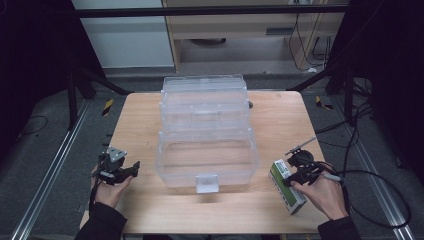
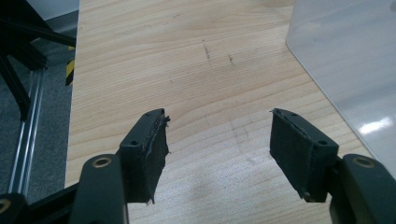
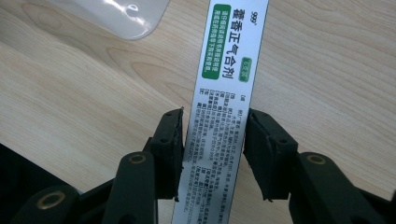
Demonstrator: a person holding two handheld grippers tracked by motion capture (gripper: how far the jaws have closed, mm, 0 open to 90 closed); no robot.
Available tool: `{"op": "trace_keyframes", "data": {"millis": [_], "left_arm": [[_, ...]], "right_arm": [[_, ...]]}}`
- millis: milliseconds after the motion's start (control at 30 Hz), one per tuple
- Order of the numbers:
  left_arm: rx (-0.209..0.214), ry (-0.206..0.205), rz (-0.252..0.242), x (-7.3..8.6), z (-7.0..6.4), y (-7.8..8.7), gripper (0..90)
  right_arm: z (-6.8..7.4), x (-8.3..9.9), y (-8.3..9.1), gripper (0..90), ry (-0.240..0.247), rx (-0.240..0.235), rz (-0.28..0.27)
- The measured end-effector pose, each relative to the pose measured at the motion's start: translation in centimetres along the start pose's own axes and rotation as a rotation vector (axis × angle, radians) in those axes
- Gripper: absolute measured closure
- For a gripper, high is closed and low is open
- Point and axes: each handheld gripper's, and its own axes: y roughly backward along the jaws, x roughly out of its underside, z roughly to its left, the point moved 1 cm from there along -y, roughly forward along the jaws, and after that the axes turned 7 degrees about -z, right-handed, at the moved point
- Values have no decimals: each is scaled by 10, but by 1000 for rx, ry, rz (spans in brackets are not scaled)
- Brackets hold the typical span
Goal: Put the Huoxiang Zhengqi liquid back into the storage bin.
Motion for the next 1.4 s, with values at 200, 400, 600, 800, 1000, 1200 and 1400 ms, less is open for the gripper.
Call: {"op": "trace_keyframes", "data": {"millis": [200, 400, 600, 800, 1000, 1200, 1400], "left_arm": [[1, 0, 3, 0, 0, -1, 358], [2, -1, 4, 1, 0, -1, 358], [7, -4, 9, 1, -2, -2, 357], [6, -3, 10, 1, -1, -2, 356], [6, -4, 15, 1, -1, -2, 352], [6, -2, 22, 2, -1, -3, 351], [4, -2, 23, 2, -1, -3, 349]], "right_arm": [[0, 0, -2, 579, -2, 2, 9], [1, -1, -3, 582, 1, 10, 19], [-1, -2, -4, 594, -11, 6, 28], [-1, -2, -3, 627, -10, 9, 40], [0, -3, -3, 634, 3, 14, 53], [-1, -3, -3, 638, 8, 12, 60], [-2, -2, 0, 639, -3, 9, 48]]}}
